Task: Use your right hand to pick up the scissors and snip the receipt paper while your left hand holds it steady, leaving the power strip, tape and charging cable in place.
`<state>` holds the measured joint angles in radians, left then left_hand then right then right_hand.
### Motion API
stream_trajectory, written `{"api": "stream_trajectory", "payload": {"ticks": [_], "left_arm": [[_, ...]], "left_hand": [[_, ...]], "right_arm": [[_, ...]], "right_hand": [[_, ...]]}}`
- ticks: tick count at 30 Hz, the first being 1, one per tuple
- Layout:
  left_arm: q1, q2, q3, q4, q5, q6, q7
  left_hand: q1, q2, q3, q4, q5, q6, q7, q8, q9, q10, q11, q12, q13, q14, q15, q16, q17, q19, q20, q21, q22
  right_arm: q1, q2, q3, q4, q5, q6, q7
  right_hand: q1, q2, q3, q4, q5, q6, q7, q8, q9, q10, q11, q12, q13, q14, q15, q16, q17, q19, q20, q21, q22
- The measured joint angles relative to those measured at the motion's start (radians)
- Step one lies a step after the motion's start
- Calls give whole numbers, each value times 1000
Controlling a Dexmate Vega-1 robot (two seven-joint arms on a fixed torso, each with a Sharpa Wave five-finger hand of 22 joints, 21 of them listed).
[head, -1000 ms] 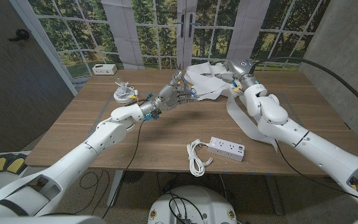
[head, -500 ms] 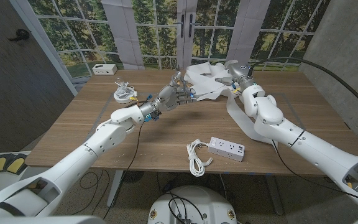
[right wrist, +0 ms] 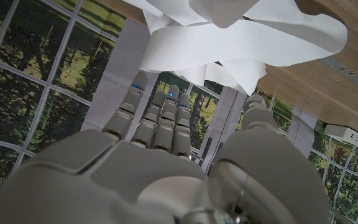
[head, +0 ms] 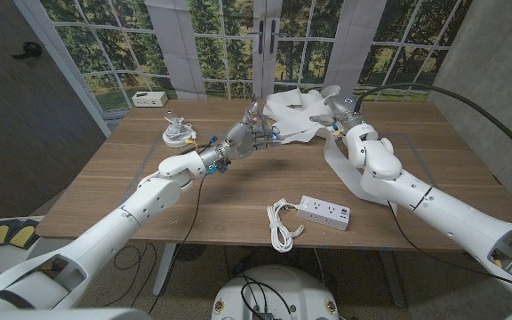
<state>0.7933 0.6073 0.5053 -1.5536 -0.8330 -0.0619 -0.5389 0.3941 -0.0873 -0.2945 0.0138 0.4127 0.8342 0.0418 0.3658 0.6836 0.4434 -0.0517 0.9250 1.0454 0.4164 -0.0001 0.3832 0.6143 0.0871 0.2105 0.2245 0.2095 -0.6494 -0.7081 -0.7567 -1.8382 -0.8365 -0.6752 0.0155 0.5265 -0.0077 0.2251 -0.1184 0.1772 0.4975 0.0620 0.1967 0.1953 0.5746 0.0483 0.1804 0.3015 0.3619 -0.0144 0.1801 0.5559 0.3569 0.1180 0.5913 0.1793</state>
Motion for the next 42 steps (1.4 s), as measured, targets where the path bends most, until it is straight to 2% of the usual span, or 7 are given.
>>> {"api": "stream_trajectory", "payload": {"ticks": [11, 17, 27, 33, 36, 39, 42], "left_arm": [[-14, -5, 3, 16, -2, 0, -17], [-21, -7, 6, 24, -2, 1, -29], [-28, -9, 8, 32, 2, 1, -38], [-29, -11, 10, 35, 2, 1, -44], [-31, -12, 12, 35, 3, 0, -48], [-33, -13, 13, 36, 4, -2, -51], [-35, -15, 14, 39, 6, -4, -55]], "left_hand": [[3, 3, -7, 7, 5, 0, 0, -4, 0, 0, 0, 0, -13, 0, 0, -8, -1, 0, 0, 0, 0], [5, 5, -13, 4, 5, 0, 0, -4, 5, 2, -2, 0, -23, 0, 0, -8, -3, 0, 0, 0, 0], [9, 1, -16, 8, 5, 1, -1, -4, 7, 4, -3, 3, -25, -2, 2, -15, -3, 0, 0, 0, 0], [9, 1, -20, 11, 9, 2, -2, -4, 9, 6, -2, 4, -25, -4, 4, -15, -3, -6, 6, 0, 0], [9, 1, -20, 12, 9, 2, -2, -4, 9, 6, -2, 4, -24, -7, 7, -21, -3, -6, 6, 0, 0], [12, 4, -20, 12, 9, 2, -2, -4, 9, 6, -2, 4, -27, -7, 7, -21, -3, -9, 2, 0, 0], [13, 5, -20, 12, 9, 2, -2, -7, 9, 6, -1, 4, -27, -7, 7, -21, -3, -9, 2, 0, 0]], "right_arm": [[10, -6, -21, 7, 10, -16, 9], [14, -9, -27, 10, 13, -22, 10], [22, -14, -44, 10, 12, -31, 30], [24, -19, -49, 11, 8, -31, 36], [25, -23, -53, 11, 4, -30, 38], [25, -24, -55, 11, 2, -30, 41], [25, -24, -57, 11, -2, -30, 43]], "right_hand": [[0, 0, -4, -4, 0, 11, -11, 7, 3, 6, -6, 5, -5, 7, -7, 14, -13, 8, 0, 0, 0], [-3, 3, -4, -4, 0, 85, -53, 30, 3, 21, -20, 16, -15, 23, -15, 25, -28, 13, -6, -2, 0], [-10, 27, -4, -4, 0, 177, -76, 51, 1, 167, -52, 62, -32, 153, -34, 75, -58, 57, -13, -7, 0], [-14, 31, -8, 0, 0, 193, -63, 51, 0, 208, -54, 71, -37, 199, -39, 92, -65, 74, -20, -7, 0], [-20, 36, -12, 4, 0, 205, -51, 51, 0, 236, -49, 78, -42, 251, -41, 112, -69, 92, -24, -7, 0], [-43, 52, -22, 13, 0, 226, -45, 51, 0, 257, -48, 82, -46, 297, -45, 124, -74, 109, -25, -7, 0], [-61, 52, -28, 19, 0, 239, -40, 55, 0, 270, -48, 83, -51, 322, -49, 131, -79, 126, -26, -7, 0]]}}
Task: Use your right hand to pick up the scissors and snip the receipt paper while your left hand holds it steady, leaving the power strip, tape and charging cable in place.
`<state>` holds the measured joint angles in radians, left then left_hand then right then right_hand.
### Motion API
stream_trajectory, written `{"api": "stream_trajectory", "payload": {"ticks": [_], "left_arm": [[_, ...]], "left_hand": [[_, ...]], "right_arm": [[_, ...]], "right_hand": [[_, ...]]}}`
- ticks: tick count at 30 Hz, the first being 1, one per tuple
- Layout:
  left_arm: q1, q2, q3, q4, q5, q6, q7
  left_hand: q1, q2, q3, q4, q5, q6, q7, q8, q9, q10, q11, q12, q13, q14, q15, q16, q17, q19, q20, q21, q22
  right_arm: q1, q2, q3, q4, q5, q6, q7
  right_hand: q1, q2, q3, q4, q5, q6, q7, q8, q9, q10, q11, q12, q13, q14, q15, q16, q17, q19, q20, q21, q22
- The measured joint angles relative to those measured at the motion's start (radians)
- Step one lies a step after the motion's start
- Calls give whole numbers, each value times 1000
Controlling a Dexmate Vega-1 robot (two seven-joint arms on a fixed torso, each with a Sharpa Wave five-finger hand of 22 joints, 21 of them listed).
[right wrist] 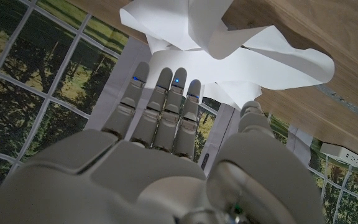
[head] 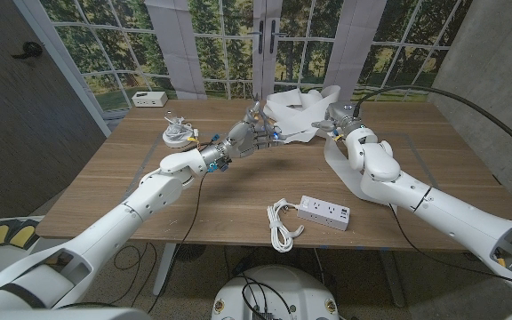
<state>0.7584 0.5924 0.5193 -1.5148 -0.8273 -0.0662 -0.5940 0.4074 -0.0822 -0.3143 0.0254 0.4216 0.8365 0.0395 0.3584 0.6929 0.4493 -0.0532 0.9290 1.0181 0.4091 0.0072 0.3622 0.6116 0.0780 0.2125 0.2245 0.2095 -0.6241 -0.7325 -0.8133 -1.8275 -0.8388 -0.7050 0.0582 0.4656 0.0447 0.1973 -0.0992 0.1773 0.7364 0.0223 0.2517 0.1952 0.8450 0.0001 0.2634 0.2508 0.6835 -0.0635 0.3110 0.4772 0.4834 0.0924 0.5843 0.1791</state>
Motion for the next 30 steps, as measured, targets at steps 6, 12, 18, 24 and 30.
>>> {"api": "stream_trajectory", "payload": {"ticks": [6, 12, 18, 24, 30], "left_arm": [[-4, -4, 2, 5, 2, -6, -10], [-5, -4, 4, 6, 3, -9, -18], [-7, -3, 6, 8, 5, -12, -27], [-11, -3, 9, 12, 9, -16, -39], [-12, -2, 10, 15, 10, -17, -43]], "left_hand": [[0, 0, -4, 4, 0, 2, -2, -4, 0, 2, 2, 0, -1, 0, 0, -6, 0, 0, 0, 0, 0], [4, 4, -4, 4, 0, 2, -2, -4, 5, -1, -1, 0, -5, 0, 0, -6, 0, 0, 0, 0, 0], [4, 4, -4, 4, 0, 3, -3, -11, 5, -4, 0, 7, -6, -4, 4, -11, 0, 0, 0, 0, 0], [4, 4, -8, 8, 0, 3, -3, -15, 2, -4, 0, 7, -14, -4, 4, -14, 0, 0, 0, 0, 0], [4, 4, -8, 8, 0, 3, -3, -19, 2, -4, 0, 7, -14, -4, 4, -15, 0, -5, 5, 0, 0]], "right_arm": [[3, 5, -3, 1, -7, -1, 1], [3, 14, -8, 4, -15, -6, -2], [2, 20, -11, 6, -20, -11, -7], [1, 25, -16, 8, -22, -16, -7], [1, 26, -20, 10, -27, -19, 3]], "right_hand": [[-21, 14, -4, 13, 0, 16, 3, 0, 0, 22, 0, 4, 0, 31, -6, 11, 0, 19, -5, 4, 0], [-27, 9, -4, 13, 0, 28, 8, 0, 0, 41, 5, 10, -5, 44, -8, 15, -5, 30, -5, 4, 0], [-27, 9, -4, 13, 0, 36, 11, 0, 0, 52, 5, 14, -5, 51, -12, 15, -9, 36, -6, 4, 0], [-27, 9, -4, 12, 0, 39, 15, 0, 0, 52, 5, 14, -5, 53, -10, 15, -11, 40, -5, 4, 0], [-20, 3, 0, 8, 0, 39, 15, 0, 0, 52, 5, 14, -5, 53, -10, 15, -14, 40, -5, 4, 0]]}}
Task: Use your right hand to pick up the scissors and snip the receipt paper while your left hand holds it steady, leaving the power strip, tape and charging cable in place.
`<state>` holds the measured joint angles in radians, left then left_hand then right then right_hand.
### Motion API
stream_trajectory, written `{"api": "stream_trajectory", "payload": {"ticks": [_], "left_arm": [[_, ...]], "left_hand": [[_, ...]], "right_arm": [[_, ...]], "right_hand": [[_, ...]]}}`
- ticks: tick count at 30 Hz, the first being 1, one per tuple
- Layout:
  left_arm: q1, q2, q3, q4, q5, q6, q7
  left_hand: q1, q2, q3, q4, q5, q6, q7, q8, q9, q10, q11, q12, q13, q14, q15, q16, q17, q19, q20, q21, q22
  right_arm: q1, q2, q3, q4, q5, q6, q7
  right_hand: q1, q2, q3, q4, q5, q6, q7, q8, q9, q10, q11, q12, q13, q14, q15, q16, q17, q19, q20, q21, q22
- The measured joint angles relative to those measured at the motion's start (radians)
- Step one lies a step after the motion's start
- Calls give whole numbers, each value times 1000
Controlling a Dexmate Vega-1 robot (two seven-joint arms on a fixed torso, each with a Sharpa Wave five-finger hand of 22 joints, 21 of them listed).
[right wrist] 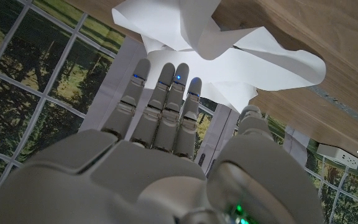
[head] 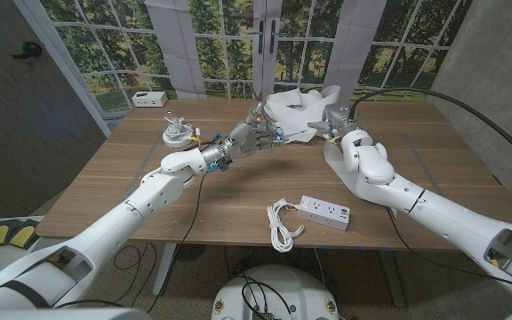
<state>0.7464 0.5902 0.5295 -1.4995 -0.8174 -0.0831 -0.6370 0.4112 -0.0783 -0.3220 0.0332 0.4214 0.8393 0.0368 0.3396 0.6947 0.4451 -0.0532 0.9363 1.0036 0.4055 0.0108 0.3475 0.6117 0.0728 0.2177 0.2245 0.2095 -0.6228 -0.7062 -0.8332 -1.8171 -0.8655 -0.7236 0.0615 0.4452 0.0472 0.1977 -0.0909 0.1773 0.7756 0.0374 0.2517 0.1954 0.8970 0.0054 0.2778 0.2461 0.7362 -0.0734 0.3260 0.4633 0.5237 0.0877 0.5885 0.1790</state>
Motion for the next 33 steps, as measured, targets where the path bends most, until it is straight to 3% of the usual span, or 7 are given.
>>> {"api": "stream_trajectory", "payload": {"ticks": [11, 26, 33], "left_arm": [[0, 3, 1, 3, 0, -2, -4], [-1, 10, 1, 7, 1, -6, -27], [-1, 10, -1, 13, -2, -7, -33]], "left_hand": [[5, 5, -4, 4, 0, 1, -1, 0, 0, -2, 2, 0, -4, 0, 0, -4, 0, -6, -5, 0, 0], [13, 13, 0, 8, 0, 1, -1, -8, 0, -3, 4, 4, -9, 0, 0, -8, 0, -6, -5, 0, 0], [13, 13, 0, 8, 0, 1, -1, -8, 0, -5, 5, 4, -14, 0, 0, -8, 0, -5, -5, 0, 0]], "right_arm": [[3, 2, -7, 2, -19, -16, 30], [33, 38, -65, 54, -83, -55, 48], [36, 50, -77, 70, -109, -73, 46]], "right_hand": [[0, -10, -4, -4, 0, 4, 4, -2, 0, 0, 0, 0, 0, 0, 0, -5, -5, 0, 0, 0, 0], [-4, -14, -7, -7, 0, 4, 12, -5, 0, 5, 5, 0, 0, 9, -5, -5, -5, 3, 4, 0, 0], [-3, -14, 3, -17, 0, 3, 15, -13, 0, 5, 5, 0, 0, 13, -9, -5, -4, 3, 4, 0, 0]]}}
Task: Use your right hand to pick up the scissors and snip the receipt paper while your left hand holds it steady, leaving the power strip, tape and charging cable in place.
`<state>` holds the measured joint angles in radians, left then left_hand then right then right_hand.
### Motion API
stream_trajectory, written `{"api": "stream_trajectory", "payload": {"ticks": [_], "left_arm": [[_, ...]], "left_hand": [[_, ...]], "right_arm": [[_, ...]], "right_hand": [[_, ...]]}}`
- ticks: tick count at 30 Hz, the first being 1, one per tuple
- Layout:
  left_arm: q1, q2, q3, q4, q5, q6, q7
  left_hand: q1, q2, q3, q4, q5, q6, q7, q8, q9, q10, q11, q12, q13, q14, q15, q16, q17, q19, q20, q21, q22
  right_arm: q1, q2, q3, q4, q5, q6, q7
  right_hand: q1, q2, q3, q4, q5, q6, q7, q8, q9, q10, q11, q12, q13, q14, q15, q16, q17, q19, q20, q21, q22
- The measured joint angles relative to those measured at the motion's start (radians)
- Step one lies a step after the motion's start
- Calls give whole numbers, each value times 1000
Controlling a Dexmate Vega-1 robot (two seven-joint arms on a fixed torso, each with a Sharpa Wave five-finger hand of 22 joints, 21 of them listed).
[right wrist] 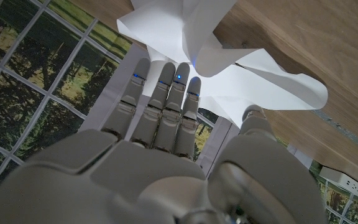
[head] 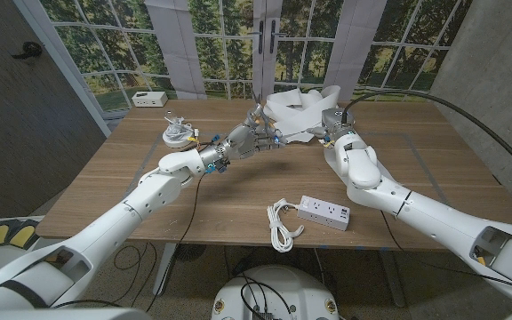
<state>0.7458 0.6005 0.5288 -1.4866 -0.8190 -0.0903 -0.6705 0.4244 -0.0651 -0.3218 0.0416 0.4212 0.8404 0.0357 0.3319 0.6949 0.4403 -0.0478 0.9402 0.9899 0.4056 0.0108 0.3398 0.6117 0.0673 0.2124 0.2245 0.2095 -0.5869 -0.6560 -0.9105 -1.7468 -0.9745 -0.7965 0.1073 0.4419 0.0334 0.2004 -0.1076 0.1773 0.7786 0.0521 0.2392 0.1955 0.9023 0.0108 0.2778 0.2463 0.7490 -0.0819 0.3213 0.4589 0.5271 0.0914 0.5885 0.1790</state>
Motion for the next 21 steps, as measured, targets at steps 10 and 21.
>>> {"api": "stream_trajectory", "payload": {"ticks": [10, 21], "left_arm": [[2, -5, -5, 11, -9, -4, -7], [2, -13, -4, 25, -12, -2, -13]], "left_hand": [[5, 5, 0, 0, 0, 4, 0, -8, 0, 3, -1, 4, -1, 0, 0, 0, 2, 0, 0, 0, 0], [9, 9, 0, 8, 0, 9, 2, -8, 3, 0, -4, 7, 0, 0, 0, -7, 2, 0, 0, 0, 0]], "right_arm": [[2, 17, -10, 21, -17, -18, -2], [5, 28, -12, 44, -10, -29, -13]], "right_hand": [[18, 0, 6, -11, 0, -127, 46, -51, -5, -3, 2, -8, 6, 0, 0, 0, 3, 9, -2, -4, 5], [22, -4, 6, -19, 0, -251, 78, -62, -2, -19, 0, -16, 7, -4, 4, -11, -14, 15, -8, -8, 5]]}}
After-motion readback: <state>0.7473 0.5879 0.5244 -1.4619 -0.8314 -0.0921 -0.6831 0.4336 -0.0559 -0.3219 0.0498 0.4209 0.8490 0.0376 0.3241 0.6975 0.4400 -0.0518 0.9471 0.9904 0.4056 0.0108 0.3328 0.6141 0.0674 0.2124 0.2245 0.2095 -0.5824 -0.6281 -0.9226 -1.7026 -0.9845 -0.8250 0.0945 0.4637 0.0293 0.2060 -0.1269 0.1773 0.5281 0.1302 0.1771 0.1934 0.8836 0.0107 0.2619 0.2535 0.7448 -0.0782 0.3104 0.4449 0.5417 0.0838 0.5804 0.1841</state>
